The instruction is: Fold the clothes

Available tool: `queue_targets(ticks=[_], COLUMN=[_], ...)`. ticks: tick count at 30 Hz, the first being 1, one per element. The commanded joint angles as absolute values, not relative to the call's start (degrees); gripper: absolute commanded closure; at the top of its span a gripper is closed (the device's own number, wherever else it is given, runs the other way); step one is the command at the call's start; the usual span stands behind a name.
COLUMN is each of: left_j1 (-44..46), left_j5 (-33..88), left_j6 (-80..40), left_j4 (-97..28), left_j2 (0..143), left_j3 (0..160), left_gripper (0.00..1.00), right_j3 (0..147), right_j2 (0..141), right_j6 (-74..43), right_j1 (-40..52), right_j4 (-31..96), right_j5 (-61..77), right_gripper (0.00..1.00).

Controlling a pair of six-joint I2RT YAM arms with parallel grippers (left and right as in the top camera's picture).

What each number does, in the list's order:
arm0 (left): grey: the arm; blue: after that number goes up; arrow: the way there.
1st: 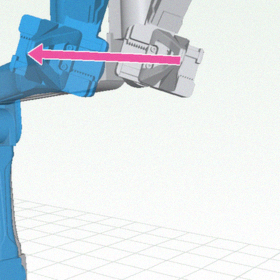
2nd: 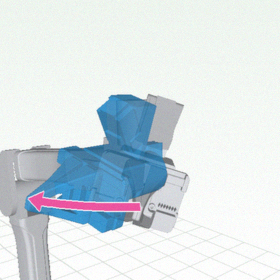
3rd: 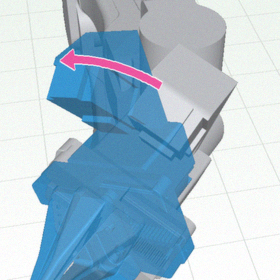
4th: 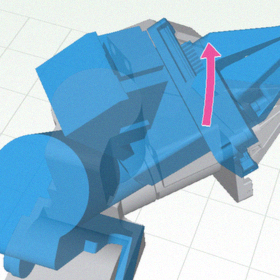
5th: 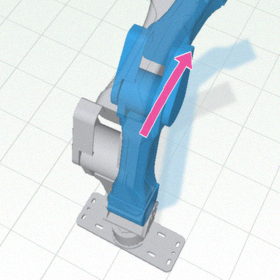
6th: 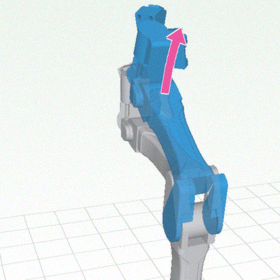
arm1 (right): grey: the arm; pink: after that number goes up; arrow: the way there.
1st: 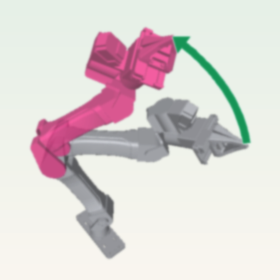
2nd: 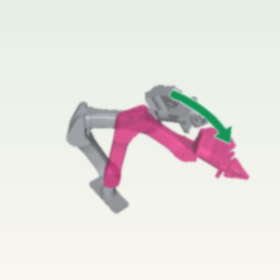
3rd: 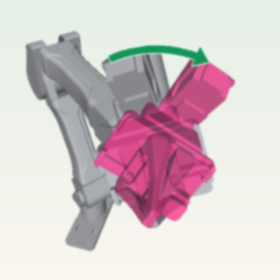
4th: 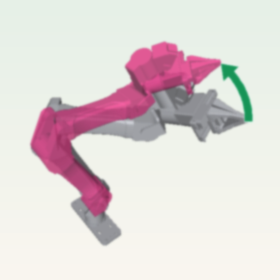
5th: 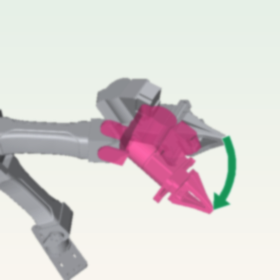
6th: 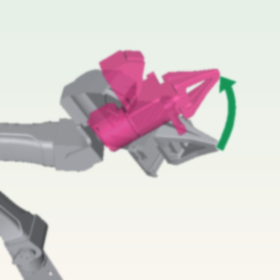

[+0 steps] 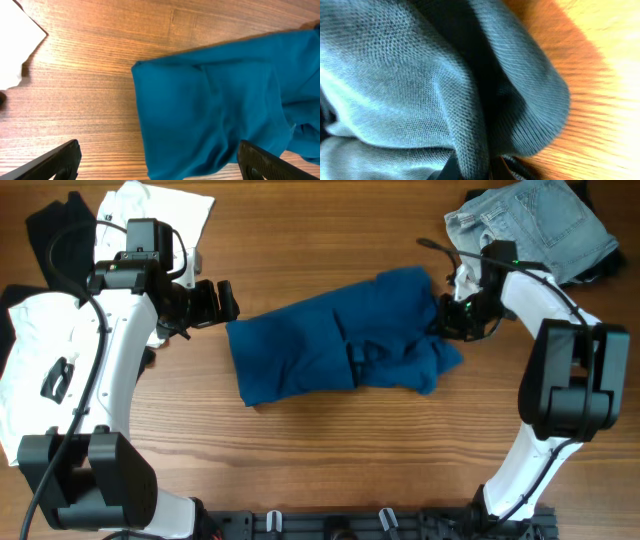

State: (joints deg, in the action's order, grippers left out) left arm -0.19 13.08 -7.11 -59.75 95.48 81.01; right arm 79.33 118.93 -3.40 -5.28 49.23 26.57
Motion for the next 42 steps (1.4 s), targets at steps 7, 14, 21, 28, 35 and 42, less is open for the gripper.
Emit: queue_targets(ticks=[7, 14, 21, 28, 35, 42], left_j1=[-2.9, -16.4, -22.0, -22.0, -22.0, -22.0], left_j5=[6.7, 6.7, 7.1, 8.3, 8.3, 10.2], left_j6=[-6.0, -6.0, -6.0, -6.0, -6.0, -6.4], left_j4=[-57.6, -53.6, -52.2, -50.5, -50.3, -50.3], left_j2=[95.7, 95.7, 96.1, 99.7, 100.1, 100.2], left_j3=[81.3, 81.3, 79.5, 77.7, 77.7, 77.7], left_gripper=[0.0, 0.0, 0.0, 0.0, 0.0, 0.0], right_j3=[105.9, 106.2, 105.4, 100.1, 104.4, 98.1], right_j2=[114.4, 110.3, 110.5, 110.5, 109.5, 116.5], right_j6=[1.5, 0.8, -2.1, 4.8, 7.4, 10.8], right_j1=[-6.2, 11.0, 32.3, 42.6, 35.0, 33.8], right_j4=[68.2, 68.4, 66.3, 60.6, 65.3, 65.1], right_j5=[27.1, 28.4, 23.7, 30.4, 23.8, 23.8], right_gripper=[0.96, 0.96, 0.96, 0.37, 0.31, 0.57])
